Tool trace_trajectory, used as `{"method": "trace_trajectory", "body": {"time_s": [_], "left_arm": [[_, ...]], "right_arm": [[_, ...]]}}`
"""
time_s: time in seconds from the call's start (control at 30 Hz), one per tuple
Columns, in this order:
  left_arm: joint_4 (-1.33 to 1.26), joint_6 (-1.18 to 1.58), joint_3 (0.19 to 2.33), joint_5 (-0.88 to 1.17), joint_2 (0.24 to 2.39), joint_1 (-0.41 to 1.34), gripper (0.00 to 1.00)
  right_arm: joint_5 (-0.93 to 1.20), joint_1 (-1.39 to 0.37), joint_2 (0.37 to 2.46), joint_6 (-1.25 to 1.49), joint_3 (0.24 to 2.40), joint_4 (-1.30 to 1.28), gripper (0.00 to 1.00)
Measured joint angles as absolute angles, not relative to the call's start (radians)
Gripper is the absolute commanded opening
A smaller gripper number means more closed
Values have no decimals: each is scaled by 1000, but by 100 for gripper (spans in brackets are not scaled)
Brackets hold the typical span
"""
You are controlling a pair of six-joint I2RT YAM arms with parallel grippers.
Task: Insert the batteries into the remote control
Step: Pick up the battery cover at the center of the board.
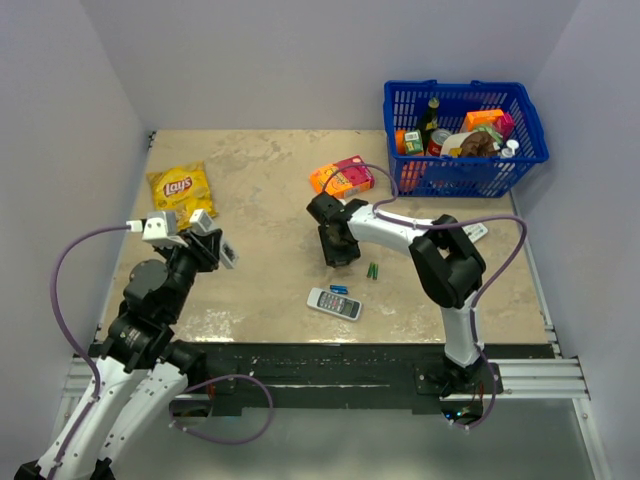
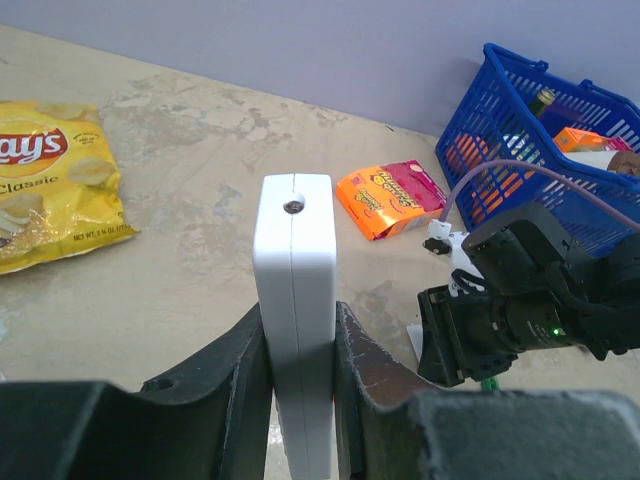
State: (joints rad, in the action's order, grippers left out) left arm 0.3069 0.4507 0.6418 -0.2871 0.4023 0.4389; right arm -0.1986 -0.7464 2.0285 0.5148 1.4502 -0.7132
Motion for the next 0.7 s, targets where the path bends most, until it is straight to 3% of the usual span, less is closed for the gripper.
{"method": "trace_trajectory", "body": {"time_s": [0.37,0.7], "left_arm": [[301,453,641,-265,416,438,14],[298,458,641,-239,437,432,14]], "right_arm": [[-163,-738,2052,498,1481,-723,45],[-153,-731,2062,474,1494,-722,24]]}}
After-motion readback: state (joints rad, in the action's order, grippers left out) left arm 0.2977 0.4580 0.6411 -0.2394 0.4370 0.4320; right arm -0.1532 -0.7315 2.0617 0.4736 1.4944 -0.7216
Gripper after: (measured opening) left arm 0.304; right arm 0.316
